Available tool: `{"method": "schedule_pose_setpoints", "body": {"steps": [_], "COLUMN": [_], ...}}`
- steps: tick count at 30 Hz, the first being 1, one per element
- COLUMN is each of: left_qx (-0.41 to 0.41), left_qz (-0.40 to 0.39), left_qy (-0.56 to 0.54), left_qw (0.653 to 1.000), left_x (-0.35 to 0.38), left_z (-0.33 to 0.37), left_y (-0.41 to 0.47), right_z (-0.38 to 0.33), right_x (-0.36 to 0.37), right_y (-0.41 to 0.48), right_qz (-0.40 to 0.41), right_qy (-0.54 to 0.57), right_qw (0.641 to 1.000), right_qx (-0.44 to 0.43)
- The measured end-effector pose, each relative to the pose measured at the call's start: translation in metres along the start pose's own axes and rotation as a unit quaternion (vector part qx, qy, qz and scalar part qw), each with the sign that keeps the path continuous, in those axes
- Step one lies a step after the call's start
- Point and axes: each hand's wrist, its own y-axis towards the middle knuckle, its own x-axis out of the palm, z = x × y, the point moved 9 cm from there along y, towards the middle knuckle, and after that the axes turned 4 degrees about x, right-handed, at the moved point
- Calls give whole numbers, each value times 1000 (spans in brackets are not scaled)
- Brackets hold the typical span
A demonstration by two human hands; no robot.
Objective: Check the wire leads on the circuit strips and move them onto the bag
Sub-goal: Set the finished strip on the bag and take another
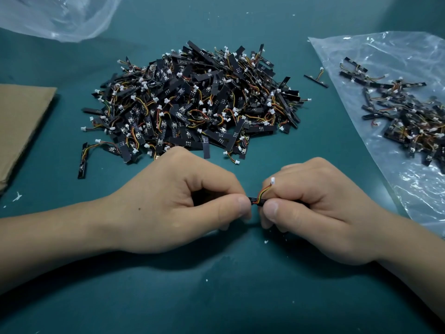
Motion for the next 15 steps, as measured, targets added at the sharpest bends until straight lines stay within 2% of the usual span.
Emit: {"method": "schedule_pose_setpoints", "body": {"steps": [6,15], "left_qx": [-1,-7], "left_qz": [-7,1], "left_qy": [48,30], "left_qw": [999,1000], "left_x": [1,-1], "left_z": [5,6], "left_y": [2,2], "right_z": [1,2], "right_x": [4,2], "right_y": [-1,-1], "right_qz": [-3,8], "right_qy": [-27,-16], "right_qw": [1000,1000], "right_qx": [4,6]}}
